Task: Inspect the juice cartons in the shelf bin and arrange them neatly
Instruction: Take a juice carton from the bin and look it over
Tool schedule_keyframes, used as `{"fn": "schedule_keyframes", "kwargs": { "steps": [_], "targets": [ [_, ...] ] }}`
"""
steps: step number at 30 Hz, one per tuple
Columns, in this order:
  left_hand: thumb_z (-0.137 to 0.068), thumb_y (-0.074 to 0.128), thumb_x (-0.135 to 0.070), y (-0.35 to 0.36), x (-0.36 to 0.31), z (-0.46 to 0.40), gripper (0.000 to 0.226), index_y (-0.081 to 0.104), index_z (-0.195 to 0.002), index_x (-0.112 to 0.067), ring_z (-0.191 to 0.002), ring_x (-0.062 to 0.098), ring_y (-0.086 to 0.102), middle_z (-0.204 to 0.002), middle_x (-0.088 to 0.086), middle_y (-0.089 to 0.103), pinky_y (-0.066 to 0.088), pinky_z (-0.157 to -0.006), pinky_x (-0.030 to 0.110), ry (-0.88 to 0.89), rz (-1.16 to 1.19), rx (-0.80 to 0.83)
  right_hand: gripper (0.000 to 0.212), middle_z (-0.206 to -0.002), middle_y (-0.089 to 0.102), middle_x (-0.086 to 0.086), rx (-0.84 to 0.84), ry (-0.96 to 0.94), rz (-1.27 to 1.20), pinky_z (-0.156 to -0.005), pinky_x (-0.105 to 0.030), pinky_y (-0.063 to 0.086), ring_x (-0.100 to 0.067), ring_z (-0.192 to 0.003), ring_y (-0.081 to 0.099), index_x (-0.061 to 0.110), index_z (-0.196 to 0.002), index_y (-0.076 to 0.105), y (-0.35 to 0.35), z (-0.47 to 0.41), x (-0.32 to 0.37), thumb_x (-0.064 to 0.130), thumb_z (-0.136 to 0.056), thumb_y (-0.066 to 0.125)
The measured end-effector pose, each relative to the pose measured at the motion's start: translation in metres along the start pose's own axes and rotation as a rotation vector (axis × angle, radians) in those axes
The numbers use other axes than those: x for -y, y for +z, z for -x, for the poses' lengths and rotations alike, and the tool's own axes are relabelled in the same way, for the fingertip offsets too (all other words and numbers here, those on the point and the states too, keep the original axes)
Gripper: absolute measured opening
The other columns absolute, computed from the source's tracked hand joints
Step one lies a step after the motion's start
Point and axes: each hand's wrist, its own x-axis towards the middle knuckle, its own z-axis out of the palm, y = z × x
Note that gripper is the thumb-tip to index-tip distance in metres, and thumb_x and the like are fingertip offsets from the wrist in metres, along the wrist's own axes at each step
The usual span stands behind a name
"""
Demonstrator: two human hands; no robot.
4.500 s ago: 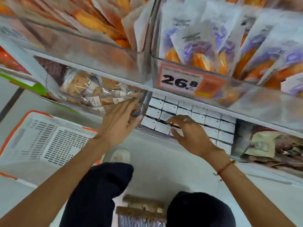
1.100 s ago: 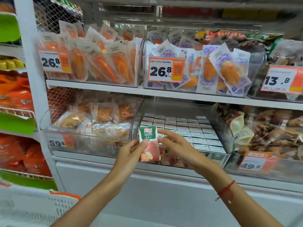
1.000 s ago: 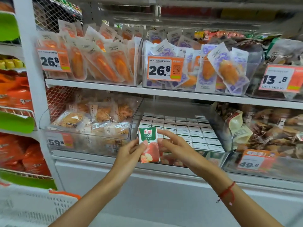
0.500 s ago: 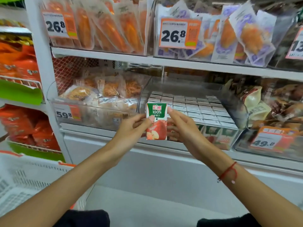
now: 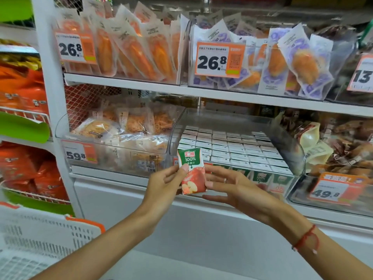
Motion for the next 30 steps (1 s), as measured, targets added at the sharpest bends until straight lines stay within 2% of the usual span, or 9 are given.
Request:
{"fn": "schedule_keyframes", "kwargs": {
  "steps": [5, 9, 11, 13, 16, 19, 22, 26, 30],
  "targets": [
    [-0.095, 0.061, -0.022, -0.004, 0.005, 0.0, 0.019, 0.073, -0.109, -0.018, -0.087, 0.007, 0.073, -0.095, -0.002, 0.077, 0.058, -0.079, 0.021, 0.07, -0.082, -0.101, 0.049, -0.105, 0.071, 0.011, -0.263, -0.158, 0.408, -0.084, -0.017, 0.054, -0.003, -0.096, 0.067, 0.041, -0.119, 0.062, 0.016, -0.002, -0.012, 0.016, -0.081, 0.078],
    [-0.075, 0.069, -0.05, -0.005, 0.004, 0.002, 0.037, 0.071, -0.108, -0.033, -0.087, 0.0, 0.071, -0.091, -0.016, 0.076, 0.051, -0.067, 0.009, 0.08, -0.135, -0.037, 0.053, -0.095, 0.07, 0.009, -0.378, -0.277, 0.522, -0.077, -0.021, 0.055, -0.006, -0.085, 0.065, 0.034, -0.12, 0.065, 0.031, -0.002, -0.013, 0.02, -0.073, 0.085],
    [-0.065, 0.068, -0.059, -0.005, 0.006, 0.002, 0.05, 0.072, -0.108, -0.032, -0.084, 0.003, 0.073, -0.091, -0.015, 0.076, 0.055, -0.072, 0.014, 0.031, -0.118, -0.031, 0.051, -0.088, 0.068, 0.009, -0.377, -0.331, 0.599, -0.07, -0.02, 0.055, -0.005, -0.077, 0.063, 0.034, -0.116, 0.065, 0.033, -0.002, -0.014, 0.025, -0.07, 0.086],
    [-0.063, 0.069, -0.059, -0.009, 0.007, 0.0, 0.057, 0.073, -0.111, -0.03, -0.089, 0.008, 0.073, -0.096, -0.013, 0.076, 0.057, -0.085, 0.026, 0.002, -0.123, -0.018, 0.037, -0.086, 0.069, 0.004, -0.343, -0.312, 0.521, -0.071, -0.023, 0.055, -0.005, -0.072, 0.063, 0.031, -0.108, 0.068, 0.032, -0.002, -0.013, 0.027, -0.074, 0.083],
    [-0.066, 0.068, -0.058, -0.014, 0.006, -0.002, 0.048, 0.071, -0.108, -0.036, -0.101, 0.009, 0.07, -0.101, -0.016, 0.075, 0.053, -0.096, 0.033, 0.002, -0.149, 0.041, 0.023, -0.097, 0.072, 0.001, -0.316, -0.174, 0.364, -0.09, -0.034, 0.056, -0.007, -0.09, 0.068, 0.026, -0.107, 0.068, 0.024, -0.003, -0.01, 0.029, -0.085, 0.072],
    [-0.07, 0.068, -0.053, -0.016, 0.004, -0.001, 0.044, 0.069, -0.111, -0.035, -0.103, 0.007, 0.069, -0.105, -0.018, 0.074, 0.053, -0.094, 0.028, 0.017, -0.134, 0.112, 0.04, -0.121, 0.066, 0.007, -0.216, -0.02, 0.323, -0.102, -0.036, 0.049, -0.008, -0.113, 0.062, 0.028, -0.128, 0.056, 0.018, -0.002, -0.008, 0.036, -0.089, 0.065],
    [-0.076, 0.068, -0.045, -0.017, 0.004, 0.0, 0.049, 0.066, -0.122, -0.03, -0.106, 0.003, 0.067, -0.11, -0.015, 0.073, 0.054, -0.09, 0.018, 0.07, -0.112, 0.151, 0.034, -0.121, 0.068, 0.012, -0.07, -0.05, 0.286, -0.096, -0.023, 0.051, -0.004, -0.113, 0.063, 0.032, -0.129, 0.056, 0.021, 0.002, -0.009, 0.032, -0.095, 0.057],
    [-0.085, 0.064, -0.034, -0.011, 0.005, 0.004, 0.037, 0.066, -0.122, -0.027, -0.106, 0.008, 0.069, -0.112, -0.01, 0.073, 0.055, -0.086, 0.02, 0.105, -0.077, 0.141, 0.033, -0.11, 0.07, 0.01, -0.23, -0.173, 0.39, -0.086, -0.015, 0.05, 0.0, -0.1, 0.066, 0.022, -0.126, 0.059, 0.026, 0.001, -0.015, 0.026, -0.094, 0.061],
    [-0.094, 0.062, -0.025, -0.001, 0.007, 0.004, 0.019, 0.069, -0.105, -0.04, -0.097, 0.002, 0.069, -0.099, -0.019, 0.075, 0.054, -0.087, 0.025, 0.11, -0.157, 0.048, 0.034, -0.095, 0.07, 0.014, -0.412, -0.247, 0.477, -0.082, -0.018, 0.053, 0.0, -0.089, 0.066, 0.032, -0.115, 0.059, 0.027, -0.003, -0.021, 0.026, -0.084, 0.074]
  ]
}}
